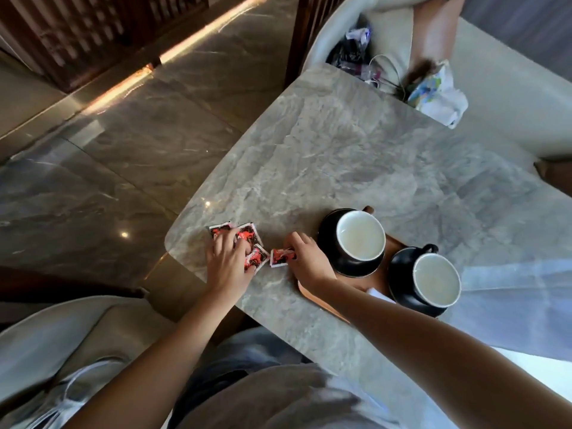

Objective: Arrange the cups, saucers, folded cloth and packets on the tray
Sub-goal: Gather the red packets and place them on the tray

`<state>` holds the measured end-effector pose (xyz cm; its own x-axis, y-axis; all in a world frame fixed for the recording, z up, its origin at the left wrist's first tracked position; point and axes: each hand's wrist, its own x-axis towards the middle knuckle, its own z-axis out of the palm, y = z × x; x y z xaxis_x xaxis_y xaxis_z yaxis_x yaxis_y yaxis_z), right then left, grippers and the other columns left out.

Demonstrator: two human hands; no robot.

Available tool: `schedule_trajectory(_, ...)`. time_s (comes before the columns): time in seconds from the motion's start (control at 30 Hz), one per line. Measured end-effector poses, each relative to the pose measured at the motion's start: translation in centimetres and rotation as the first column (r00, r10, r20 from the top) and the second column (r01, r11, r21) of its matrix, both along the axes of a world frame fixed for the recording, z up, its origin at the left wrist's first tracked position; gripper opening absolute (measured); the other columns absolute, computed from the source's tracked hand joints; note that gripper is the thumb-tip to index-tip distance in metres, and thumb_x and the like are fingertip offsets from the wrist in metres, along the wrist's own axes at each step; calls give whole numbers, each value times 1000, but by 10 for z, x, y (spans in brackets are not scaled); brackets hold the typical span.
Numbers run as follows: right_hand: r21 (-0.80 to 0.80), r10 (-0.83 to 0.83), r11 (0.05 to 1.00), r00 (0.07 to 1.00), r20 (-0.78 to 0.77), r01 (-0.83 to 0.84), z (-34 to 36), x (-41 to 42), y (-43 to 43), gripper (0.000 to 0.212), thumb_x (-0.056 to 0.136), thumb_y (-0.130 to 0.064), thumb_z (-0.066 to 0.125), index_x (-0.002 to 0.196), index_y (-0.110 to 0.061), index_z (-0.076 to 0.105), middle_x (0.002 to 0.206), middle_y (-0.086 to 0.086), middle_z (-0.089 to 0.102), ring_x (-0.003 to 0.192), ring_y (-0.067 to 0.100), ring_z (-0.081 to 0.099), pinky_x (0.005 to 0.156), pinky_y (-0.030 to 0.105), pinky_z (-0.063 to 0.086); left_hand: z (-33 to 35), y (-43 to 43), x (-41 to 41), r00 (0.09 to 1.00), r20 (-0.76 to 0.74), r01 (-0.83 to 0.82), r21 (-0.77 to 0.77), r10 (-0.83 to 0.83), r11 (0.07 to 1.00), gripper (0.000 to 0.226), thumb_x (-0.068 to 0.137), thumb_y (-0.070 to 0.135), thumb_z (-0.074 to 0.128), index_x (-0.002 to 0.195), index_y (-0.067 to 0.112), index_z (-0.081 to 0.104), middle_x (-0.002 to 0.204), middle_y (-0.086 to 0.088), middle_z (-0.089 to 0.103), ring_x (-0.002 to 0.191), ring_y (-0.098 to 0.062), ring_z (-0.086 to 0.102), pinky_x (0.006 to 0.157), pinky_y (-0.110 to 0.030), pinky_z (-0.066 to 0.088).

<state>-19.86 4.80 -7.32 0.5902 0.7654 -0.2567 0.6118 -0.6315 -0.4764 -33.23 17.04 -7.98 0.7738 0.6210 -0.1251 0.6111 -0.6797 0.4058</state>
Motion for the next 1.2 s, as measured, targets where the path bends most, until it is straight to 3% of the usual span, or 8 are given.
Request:
schedule_trajectory(0.13,154,-92,982,987,-132,112,6,-5,-6,11,83,-12,57,89,-20,60,90,-2,58,83,19,56,67,29,40,4,-7,-1,993,110,36,-25,-33,999,21,68,6,71,76,15,53,96,-1,60,94,-24,51,80,-37,43)
schedule_trajectory(0.27,205,-167,954,954,-248,220,13,-1,-14,19,84,-7,60,92,-18,72,91,1,64,84,14,59,75,23,43,5,-13,-7,980,198,82,-305,-21,949,19,78,3,62,87,14,49,75,8,48,58,-7,41,54,-26,32)
schedule_trajectory(0.47,235,-106,945,892,-439,228,33,-1,-24,30,82,3,58,91,-25,67,90,-3,67,82,13,61,78,26,48,15,-18,-3,913,154,-152,-731,378,666,43,82,-1,61,123,9,55,105,16,51,94,3,51,68,4,36)
schedule_trajectory(0.57,288,-45,933,862,-505,218,43,-7,-24,36,80,5,59,87,-30,61,82,-5,65,75,11,61,74,27,50,22,-24,-1,858,57,-195,-883,511,426,34,87,0,56,118,11,58,90,15,58,65,19,58,55,-5,47)
schedule_trajectory(0.67,306,11,936,855,-519,174,49,-16,-22,36,80,2,61,89,-32,59,71,-13,64,66,4,61,67,20,49,28,-32,1,829,-63,-197,-963,556,183,18,92,8,51,100,16,65,89,-3,68,74,-7,66,57,-21,55)
schedule_trajectory(0.8,294,47,950,880,-472,107,53,-24,-20,27,81,-4,62,95,-26,57,79,-11,68,71,5,65,70,33,56,33,-43,4,858,-86,-144,-987,506,77,32,94,13,42,82,23,69,75,2,73,70,-9,70,58,-25,55)
schedule_trajectory(0.97,228,66,974,956,-285,1,55,-31,-25,28,82,-12,59,98,-34,54,93,-9,70,84,15,67,75,42,55,36,-48,8,875,-123,-93,-992,469,-87,27,97,21,36,92,21,62,84,-3,69,81,-16,64,73,-33,53)
schedule_trajectory(1.2,280,164,953,976,-142,-119,58,-22,-31,23,82,-13,60,104,-22,62,103,-4,60,93,13,59,79,36,51,44,-51,-1,961,-4,-18,-999,278,47,37,91,-6,38,107,20,60,86,-2,76,82,-23,73,83,-36,55)
